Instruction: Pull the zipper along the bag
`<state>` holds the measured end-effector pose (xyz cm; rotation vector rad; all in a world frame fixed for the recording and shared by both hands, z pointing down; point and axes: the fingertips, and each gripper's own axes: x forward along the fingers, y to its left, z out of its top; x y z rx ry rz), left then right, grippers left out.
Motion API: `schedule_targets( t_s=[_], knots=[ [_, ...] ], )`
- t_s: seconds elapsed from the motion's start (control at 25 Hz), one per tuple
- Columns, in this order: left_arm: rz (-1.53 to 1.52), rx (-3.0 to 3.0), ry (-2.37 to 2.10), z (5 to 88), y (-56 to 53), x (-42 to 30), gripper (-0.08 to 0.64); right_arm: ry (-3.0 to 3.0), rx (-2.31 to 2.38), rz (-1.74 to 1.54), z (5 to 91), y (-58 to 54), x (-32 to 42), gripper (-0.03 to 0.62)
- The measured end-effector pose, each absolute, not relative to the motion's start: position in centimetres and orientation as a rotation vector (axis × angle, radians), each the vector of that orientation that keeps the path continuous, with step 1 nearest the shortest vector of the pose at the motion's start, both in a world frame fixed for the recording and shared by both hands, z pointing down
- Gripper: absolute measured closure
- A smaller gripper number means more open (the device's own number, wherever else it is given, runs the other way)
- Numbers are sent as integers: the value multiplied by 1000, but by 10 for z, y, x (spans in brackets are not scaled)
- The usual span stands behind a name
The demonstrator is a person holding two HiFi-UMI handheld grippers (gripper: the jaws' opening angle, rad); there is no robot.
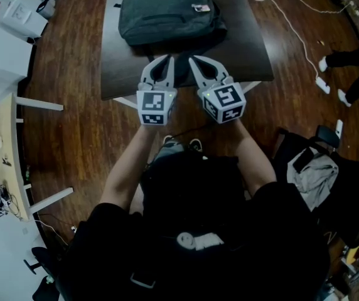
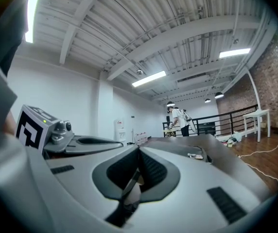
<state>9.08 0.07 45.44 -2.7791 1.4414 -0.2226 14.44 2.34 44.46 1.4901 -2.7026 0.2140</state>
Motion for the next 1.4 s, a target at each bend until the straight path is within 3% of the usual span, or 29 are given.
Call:
schedule_targets(
  t_s=[0.84,1.4],
  knots=[
    [-79,-2848,1410,433,72,8,563,-2628,1614,240,431,96,61,581],
    [-79,-2829,1443,434,117,13,563,-2561,1640,225,436,141,65,581]
  ],
)
